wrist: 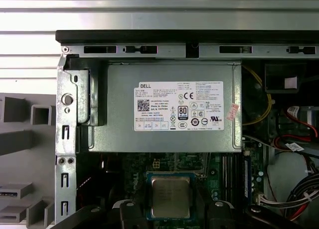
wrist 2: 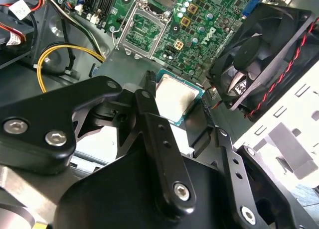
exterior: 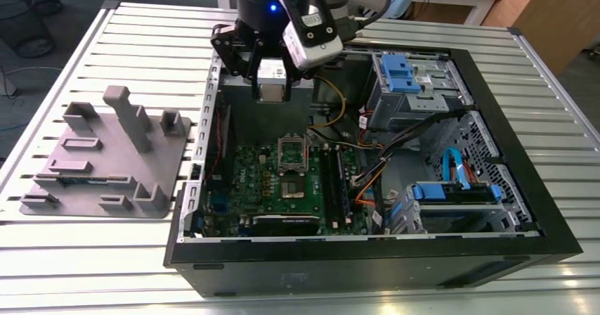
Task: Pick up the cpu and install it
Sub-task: 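Pick up the cpu and move it towards the insertion slot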
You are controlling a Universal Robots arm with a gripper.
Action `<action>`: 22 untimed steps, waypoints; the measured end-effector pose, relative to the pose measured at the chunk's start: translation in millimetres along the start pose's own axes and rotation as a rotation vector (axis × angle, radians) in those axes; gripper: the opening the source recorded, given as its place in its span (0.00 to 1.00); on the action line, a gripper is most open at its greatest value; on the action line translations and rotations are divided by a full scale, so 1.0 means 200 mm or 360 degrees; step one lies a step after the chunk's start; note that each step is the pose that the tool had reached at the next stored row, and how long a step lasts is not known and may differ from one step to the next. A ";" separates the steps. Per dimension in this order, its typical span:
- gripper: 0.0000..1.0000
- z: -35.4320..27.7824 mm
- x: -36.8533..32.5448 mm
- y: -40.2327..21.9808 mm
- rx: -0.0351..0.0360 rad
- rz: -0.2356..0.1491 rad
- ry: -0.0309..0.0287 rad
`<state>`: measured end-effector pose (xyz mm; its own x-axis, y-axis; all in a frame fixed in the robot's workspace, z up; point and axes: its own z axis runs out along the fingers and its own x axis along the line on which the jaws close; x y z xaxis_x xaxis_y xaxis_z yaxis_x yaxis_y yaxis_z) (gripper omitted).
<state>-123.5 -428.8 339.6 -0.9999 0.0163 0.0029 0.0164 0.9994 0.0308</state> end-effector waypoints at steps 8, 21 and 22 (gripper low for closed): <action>0.47 0.016 0.000 0.000 0.0000 0.0000 0.00002; 0.47 0.032 0.000 -0.001 0.0000 0.0000 -0.00001; 0.47 0.037 0.000 -0.001 0.0000 0.0000 -0.00001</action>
<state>-123.5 -428.8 332.2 -0.9999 0.0163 0.0028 0.0164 0.9994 0.0309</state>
